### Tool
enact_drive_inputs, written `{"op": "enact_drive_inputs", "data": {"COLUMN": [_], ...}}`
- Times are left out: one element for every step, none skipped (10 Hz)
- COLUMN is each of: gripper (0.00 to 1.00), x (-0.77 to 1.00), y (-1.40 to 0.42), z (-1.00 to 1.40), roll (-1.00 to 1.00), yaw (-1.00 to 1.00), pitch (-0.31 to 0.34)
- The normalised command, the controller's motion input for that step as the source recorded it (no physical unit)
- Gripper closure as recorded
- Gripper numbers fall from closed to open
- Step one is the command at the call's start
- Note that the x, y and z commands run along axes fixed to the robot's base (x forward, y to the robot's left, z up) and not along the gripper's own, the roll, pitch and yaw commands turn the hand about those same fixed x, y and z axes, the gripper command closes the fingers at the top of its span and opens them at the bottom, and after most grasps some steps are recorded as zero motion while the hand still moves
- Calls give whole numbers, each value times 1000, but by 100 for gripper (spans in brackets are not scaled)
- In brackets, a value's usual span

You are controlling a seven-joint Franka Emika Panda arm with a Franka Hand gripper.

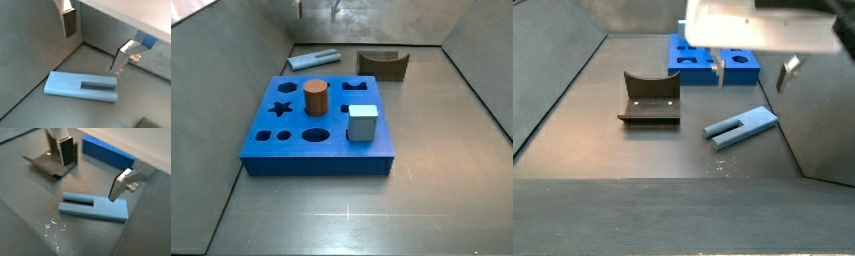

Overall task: Pick up the square-circle object. Move up. Place the square-circle object on the fixture. Regrasp the square-circle object. Move to above the board. Insert the square-circle object.
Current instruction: Pick up the square-circle object.

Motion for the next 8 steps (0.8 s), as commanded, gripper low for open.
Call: {"op": "enact_drive_inputs", "data": {"gripper": [0,0,0,0,0,0,0,0], "x": [-29,-66,-63,-63,0,0,0,69], "y": [-91,-69,-23,-29,-26,-20,-3,0], "z": [-694,-669,-654,-606,-477,-451,-411,-386], "roll": [-24,-34,-53,-71,-141,-157,-189,-221], "yaw": [-923,-960,-983,-966,-891,-874,-831,-737], "pitch": [-193,-194,-193,-207,-229,-234,-240,-233]}}
